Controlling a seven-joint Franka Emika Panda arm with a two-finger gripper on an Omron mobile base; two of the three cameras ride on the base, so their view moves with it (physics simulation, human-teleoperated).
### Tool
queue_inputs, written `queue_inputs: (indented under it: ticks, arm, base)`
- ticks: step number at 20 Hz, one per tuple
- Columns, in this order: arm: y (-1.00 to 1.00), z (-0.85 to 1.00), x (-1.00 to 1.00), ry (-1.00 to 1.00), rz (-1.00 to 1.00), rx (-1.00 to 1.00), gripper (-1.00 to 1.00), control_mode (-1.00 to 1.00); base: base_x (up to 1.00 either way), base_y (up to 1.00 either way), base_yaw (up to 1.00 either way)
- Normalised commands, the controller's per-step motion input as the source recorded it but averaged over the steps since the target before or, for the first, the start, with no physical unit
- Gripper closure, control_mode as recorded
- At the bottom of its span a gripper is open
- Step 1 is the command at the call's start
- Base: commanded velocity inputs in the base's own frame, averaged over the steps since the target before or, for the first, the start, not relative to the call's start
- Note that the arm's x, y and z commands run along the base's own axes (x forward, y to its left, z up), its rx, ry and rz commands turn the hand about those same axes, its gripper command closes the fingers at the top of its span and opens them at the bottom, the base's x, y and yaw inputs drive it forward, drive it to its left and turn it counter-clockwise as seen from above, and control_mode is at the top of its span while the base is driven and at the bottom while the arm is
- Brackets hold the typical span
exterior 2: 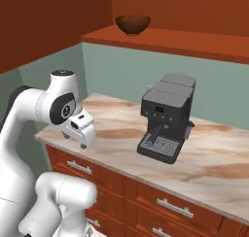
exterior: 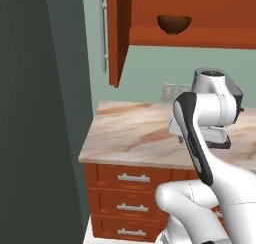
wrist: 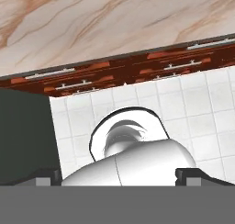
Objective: Take the smaller bowl and place it next to the appetizer plate on the dining counter , and place the larger bowl next to the plate with cooked food.
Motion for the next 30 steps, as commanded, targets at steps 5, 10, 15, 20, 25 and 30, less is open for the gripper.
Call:
queue_inputs:
  ticks: [5,10,15,20,25,30]
  arm:
    - [0.0,0.0,0.0,0.0,0.0,0.0,-1.0,1.0]
    - [0.0,0.0,0.0,0.0,0.0,0.0,-1.0,1.0]
    - [0.0,0.0,0.0,0.0,0.0,0.0,-1.0,1.0]
    - [0.0,0.0,0.0,0.0,0.0,0.0,-1.0,1.0]
    - [-0.07,0.0,0.01,-0.06,-0.28,0.0,-1.0,-1.0]
    - [-0.3,0.17,-0.04,-0.22,-0.19,0.0,-1.0,-1.0]
  base:
    - [0.57,0.26,-0.18]
    - [0.46,0.21,-0.15]
    - [0.31,0.64,-0.27]
    - [0.23,0.39,-0.32]
    - [0.0,0.0,0.0]
    - [0.0,0.0,0.0]
